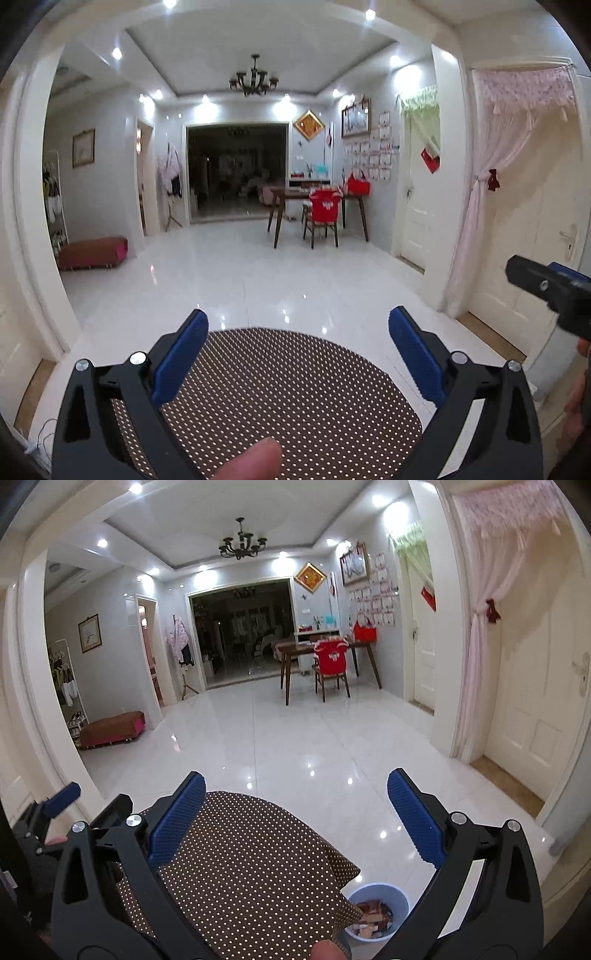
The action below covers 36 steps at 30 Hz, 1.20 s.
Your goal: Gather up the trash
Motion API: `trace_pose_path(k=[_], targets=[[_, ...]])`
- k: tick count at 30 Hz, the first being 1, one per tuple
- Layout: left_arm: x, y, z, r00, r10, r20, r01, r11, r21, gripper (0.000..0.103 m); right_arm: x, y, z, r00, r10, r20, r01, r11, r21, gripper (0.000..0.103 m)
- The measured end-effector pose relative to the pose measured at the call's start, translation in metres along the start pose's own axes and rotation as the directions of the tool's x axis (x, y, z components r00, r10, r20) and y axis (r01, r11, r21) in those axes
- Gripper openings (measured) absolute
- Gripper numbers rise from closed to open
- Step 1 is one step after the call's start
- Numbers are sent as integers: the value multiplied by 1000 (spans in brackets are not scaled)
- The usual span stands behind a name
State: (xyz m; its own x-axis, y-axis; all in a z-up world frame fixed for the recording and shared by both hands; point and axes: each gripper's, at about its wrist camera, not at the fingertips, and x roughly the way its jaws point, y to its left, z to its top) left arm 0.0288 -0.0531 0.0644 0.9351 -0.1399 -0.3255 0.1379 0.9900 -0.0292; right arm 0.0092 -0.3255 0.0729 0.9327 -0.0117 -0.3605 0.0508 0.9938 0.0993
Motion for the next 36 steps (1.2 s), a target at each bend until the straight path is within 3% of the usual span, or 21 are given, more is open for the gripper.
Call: trace_pose_path(k=[4, 9, 36], targets=[[-18, 1, 6, 999, 13, 45, -13, 1000, -1, 96, -7, 12, 0, 999, -13, 29, 14, 1000, -21, 97], [-27, -1, 8, 999, -24, 44, 26, 999, -35, 97, -16, 19, -2, 998, -38, 55, 41, 998, -40, 97], [-44, 2, 2, 997, -31, 64, 34, 998, -43, 97, -31, 18, -1, 992, -69, 104, 73, 997, -32, 97]])
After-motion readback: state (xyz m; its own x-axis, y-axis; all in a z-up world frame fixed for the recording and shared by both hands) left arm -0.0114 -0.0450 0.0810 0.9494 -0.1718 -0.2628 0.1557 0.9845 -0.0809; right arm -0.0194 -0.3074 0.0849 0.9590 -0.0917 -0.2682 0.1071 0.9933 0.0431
